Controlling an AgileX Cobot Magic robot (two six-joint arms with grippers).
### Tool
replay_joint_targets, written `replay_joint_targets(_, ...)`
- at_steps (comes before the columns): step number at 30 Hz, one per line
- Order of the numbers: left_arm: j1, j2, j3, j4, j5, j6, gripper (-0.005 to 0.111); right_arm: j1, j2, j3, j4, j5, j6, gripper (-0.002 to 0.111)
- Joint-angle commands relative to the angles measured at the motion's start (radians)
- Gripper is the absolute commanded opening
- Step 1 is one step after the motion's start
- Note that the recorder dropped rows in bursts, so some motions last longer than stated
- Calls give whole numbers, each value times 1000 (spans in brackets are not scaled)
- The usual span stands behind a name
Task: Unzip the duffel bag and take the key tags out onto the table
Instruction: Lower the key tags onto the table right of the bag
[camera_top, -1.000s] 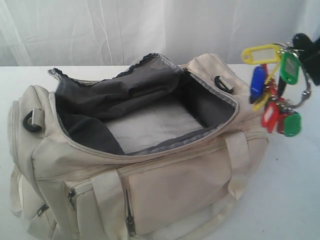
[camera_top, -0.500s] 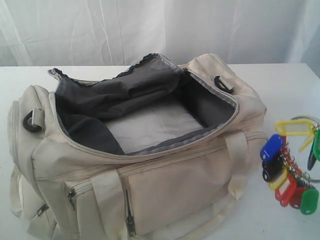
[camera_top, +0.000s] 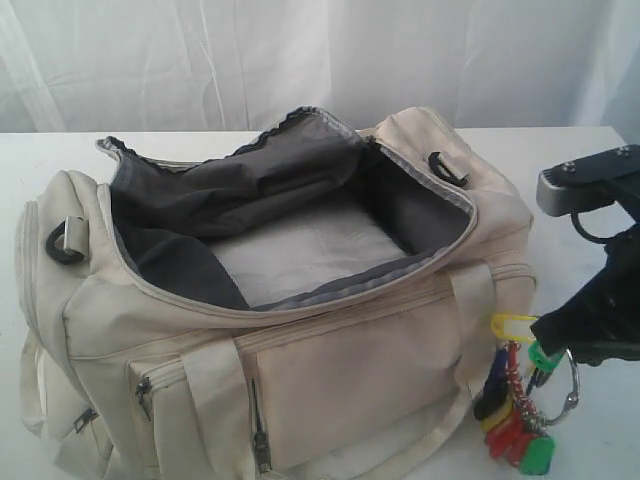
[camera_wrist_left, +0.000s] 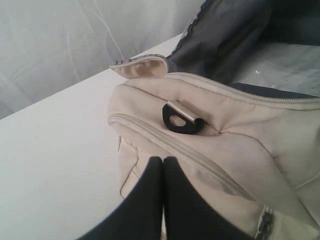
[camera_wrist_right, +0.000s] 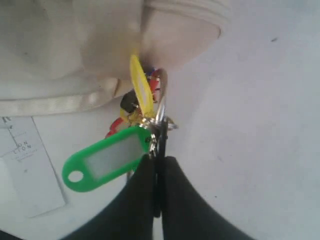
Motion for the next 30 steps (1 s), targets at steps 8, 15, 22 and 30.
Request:
replay_joint_targets(8,-5,-7,4,1,-3,-9,0,-139,311,117,131,-226,-123,0)
replay_joint_targets(15,-5,-7,4,1,-3,-9,0,-139,348,126,138,-304,-114,0)
replay_joint_targets(22,-5,-7,4,1,-3,-9,0,-139,348,126,258,-347,-143,0)
replay_joint_targets(30,-5,-7,4,3,-3,-9,0,-139,348,126,301,-317,-222,22)
